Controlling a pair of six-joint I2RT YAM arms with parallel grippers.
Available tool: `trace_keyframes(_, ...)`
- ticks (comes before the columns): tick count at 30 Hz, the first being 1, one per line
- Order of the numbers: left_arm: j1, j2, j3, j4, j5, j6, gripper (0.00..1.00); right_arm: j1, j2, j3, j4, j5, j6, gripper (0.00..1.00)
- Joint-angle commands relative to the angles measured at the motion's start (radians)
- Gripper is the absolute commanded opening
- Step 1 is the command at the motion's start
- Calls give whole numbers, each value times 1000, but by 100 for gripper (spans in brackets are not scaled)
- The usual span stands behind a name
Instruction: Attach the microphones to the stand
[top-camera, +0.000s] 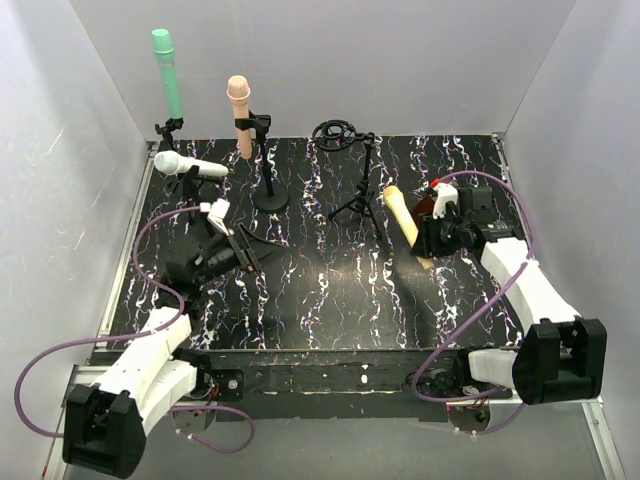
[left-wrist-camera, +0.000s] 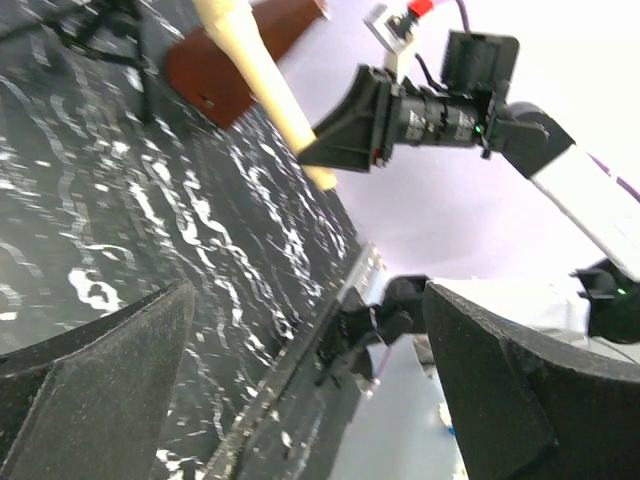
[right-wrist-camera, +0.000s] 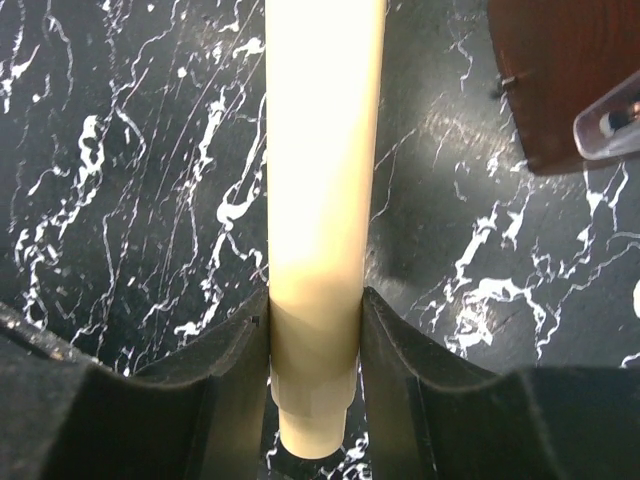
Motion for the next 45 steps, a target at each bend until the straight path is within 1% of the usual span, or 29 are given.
trace_keyframes(1,-155,6,21,74,-141,-81,98,-28,-113,-45,-37,-123,-28,1)
trace_keyframes(4,-247,93,55,109,-222,-113,98,-36,-176,-75,-51,-141,-62,1)
trace_keyframes(9,-365,260,127,172,-339,-162,98,-42,-225,-82,-117,-187,-116,1)
trace_keyframes(15,-492,452,231,240,-429,-185,98,-40,-277,-91,-154,-292,-173,1)
trace_keyframes(18,-551,535,286,241,-481,-184,98,-37,-274,-81,-160,-387,-185,1)
trace_keyframes(20,-583,584,323,238,-501,-179,98,-31,-262,-69,-160,-419,-185,1)
trace_keyframes(24,-623,655,371,243,-544,-176,98,-22,-222,-38,-166,-463,-190,1)
trace_keyframes(27,-637,681,398,209,-598,-173,98,-14,-208,-29,-160,-508,-186,1)
trace_keyframes(32,-643,710,395,223,-684,-211,95,-8,-204,-27,-154,-543,-189,1)
trace_keyframes(34,-643,724,405,232,-699,-225,91,-5,-204,-32,-154,-557,-191,1)
trace_keyframes(38,-644,762,437,241,-707,-263,87,-2,-204,-39,-155,-568,-202,1)
trace_keyframes(40,-643,781,443,266,-701,-293,77,-1,-204,-41,-154,-565,-203,1)
trace_keyframes(41,-644,787,448,276,-696,-303,76,-1,-204,-41,-154,-562,-205,1)
trace_keyframes(42,-643,794,449,289,-690,-314,71,1,-204,-44,-152,-557,-206,1)
trace_keyframes(43,-643,799,451,302,-679,-326,65,1,-204,-45,-149,-554,-208,1)
trace_keyframes(45,-643,811,452,325,-660,-351,47,-1,-202,-49,-146,-550,-209,1)
